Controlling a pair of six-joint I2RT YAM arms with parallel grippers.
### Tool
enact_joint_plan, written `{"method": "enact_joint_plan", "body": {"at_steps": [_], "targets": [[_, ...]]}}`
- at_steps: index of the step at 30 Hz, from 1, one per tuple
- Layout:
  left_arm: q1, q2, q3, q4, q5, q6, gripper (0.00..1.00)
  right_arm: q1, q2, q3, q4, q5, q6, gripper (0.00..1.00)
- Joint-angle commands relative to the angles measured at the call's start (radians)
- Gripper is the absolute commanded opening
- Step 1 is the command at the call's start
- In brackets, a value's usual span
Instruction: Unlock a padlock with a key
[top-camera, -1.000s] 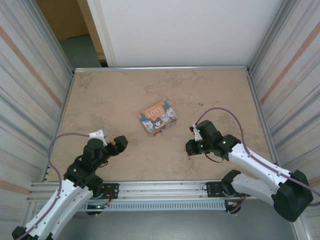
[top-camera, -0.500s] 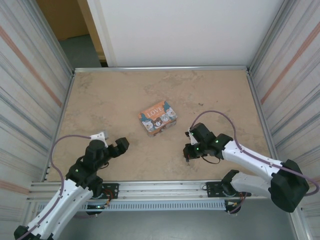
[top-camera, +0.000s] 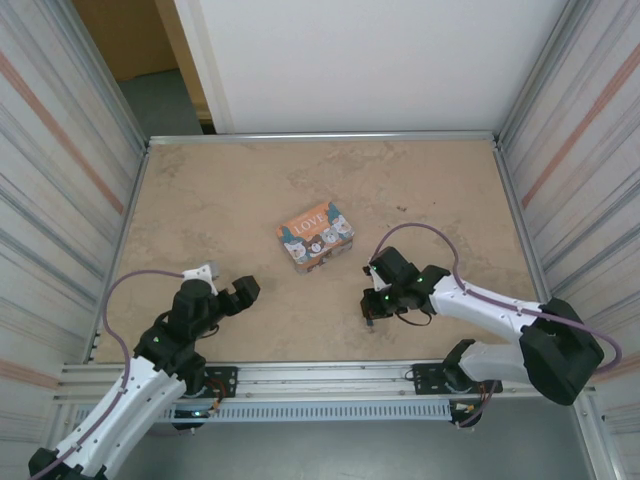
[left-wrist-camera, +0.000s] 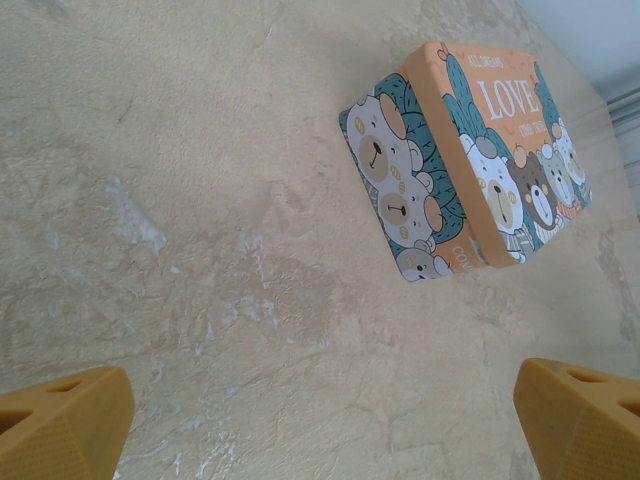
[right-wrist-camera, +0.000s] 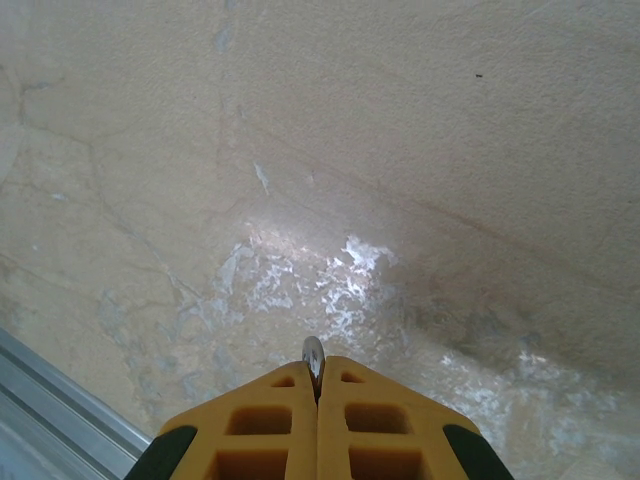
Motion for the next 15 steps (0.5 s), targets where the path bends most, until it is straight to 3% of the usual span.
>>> {"method": "enact_joint_plan", "body": {"at_steps": [1, 15], "targets": [[0.009, 0.004, -0.014, 0.018, 0.007, -0.013, 0.98, 0.011, 0.028, 0.000, 0.025, -0.025, 0.028, 0.02], [0.011, 0.004, -0.017, 0.018, 0.010, -0.018, 0.98, 0.019, 0.107, -0.006, 0.082, -0.027, 0.032, 0.02]]}}
